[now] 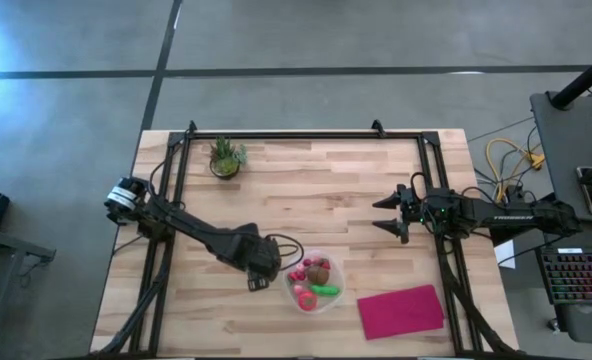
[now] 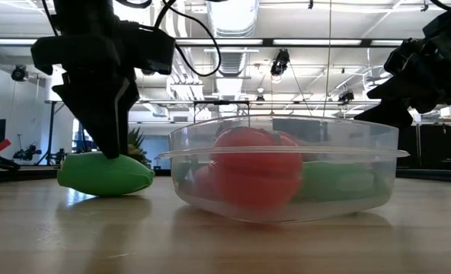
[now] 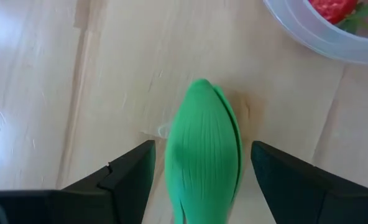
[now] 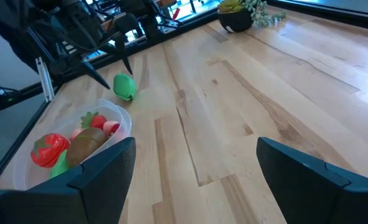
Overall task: Pick and placing Produce into tupperware
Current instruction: Put the yellow corn into the transparent bin
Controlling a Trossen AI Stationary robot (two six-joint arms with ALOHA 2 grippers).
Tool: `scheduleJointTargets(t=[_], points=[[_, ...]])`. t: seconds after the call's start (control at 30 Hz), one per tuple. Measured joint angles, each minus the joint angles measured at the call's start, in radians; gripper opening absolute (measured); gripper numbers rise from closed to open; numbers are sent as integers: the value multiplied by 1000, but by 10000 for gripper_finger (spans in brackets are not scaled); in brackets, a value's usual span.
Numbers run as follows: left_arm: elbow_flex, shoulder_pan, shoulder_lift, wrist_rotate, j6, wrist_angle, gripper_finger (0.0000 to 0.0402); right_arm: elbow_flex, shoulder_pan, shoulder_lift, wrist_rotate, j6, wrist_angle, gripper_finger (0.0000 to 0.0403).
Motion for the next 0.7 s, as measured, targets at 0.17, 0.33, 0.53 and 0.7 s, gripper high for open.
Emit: scheduleJointTargets(t=[0.17,0.33,0.53,0.7], points=[[0,-6,0,0,-2,-4,250,0,0,0,0,0,0,327],[-2,-17,0,0,1,-4,250,0,0,0,0,0,0,327],[-12,-20,0,-5,23,1,250,0,0,0,0,0,0,327],[-40,-20,0,-10,25,40,250,0,0,0,0,0,0,327]])
